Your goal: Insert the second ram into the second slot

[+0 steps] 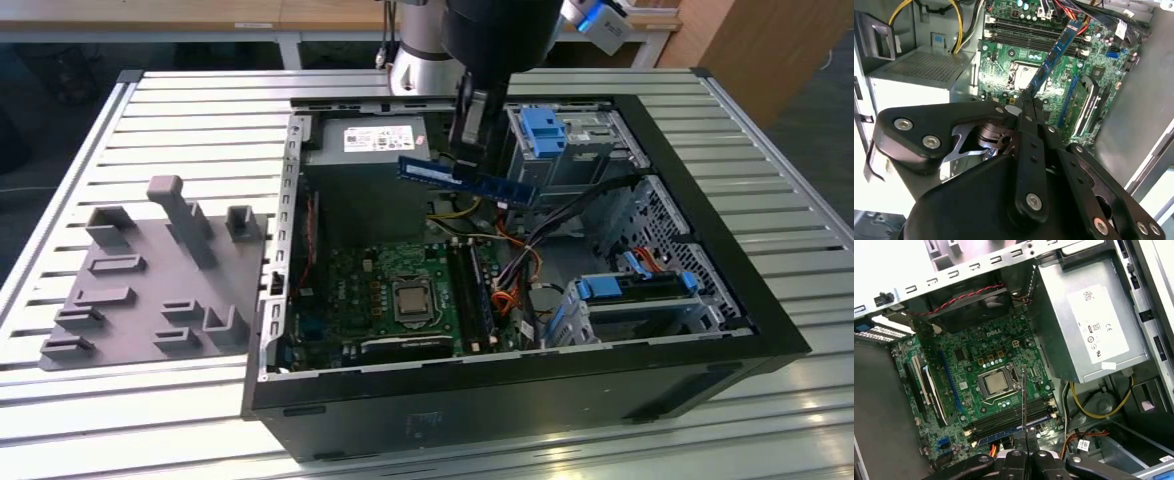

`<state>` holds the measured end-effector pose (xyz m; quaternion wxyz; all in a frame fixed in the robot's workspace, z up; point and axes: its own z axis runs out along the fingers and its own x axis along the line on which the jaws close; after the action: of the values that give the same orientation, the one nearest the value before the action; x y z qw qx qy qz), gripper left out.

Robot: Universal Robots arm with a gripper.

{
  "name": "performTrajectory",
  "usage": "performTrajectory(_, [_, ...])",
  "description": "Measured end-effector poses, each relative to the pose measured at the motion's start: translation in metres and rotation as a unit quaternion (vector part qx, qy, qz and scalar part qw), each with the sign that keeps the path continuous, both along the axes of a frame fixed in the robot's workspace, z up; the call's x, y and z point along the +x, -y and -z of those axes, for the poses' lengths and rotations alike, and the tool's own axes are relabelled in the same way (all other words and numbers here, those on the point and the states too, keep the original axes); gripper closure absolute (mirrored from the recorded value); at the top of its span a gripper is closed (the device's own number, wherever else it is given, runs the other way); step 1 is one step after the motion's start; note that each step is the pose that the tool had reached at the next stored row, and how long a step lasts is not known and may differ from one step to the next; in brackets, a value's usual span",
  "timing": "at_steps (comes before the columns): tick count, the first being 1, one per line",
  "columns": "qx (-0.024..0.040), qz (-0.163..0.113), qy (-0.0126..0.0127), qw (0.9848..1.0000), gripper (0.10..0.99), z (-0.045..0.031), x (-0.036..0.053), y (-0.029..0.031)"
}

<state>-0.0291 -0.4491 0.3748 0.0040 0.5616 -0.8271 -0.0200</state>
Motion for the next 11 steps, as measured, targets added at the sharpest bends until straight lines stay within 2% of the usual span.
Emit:
performTrajectory(5, [0.0, 0.032, 0.0, 0.9995, 0.969, 0.0001, 0.0, 0.0])
performTrajectory(11, [0.0, 0.071, 0.0, 0.9975, 0.969, 0.0003, 0.0, 0.0])
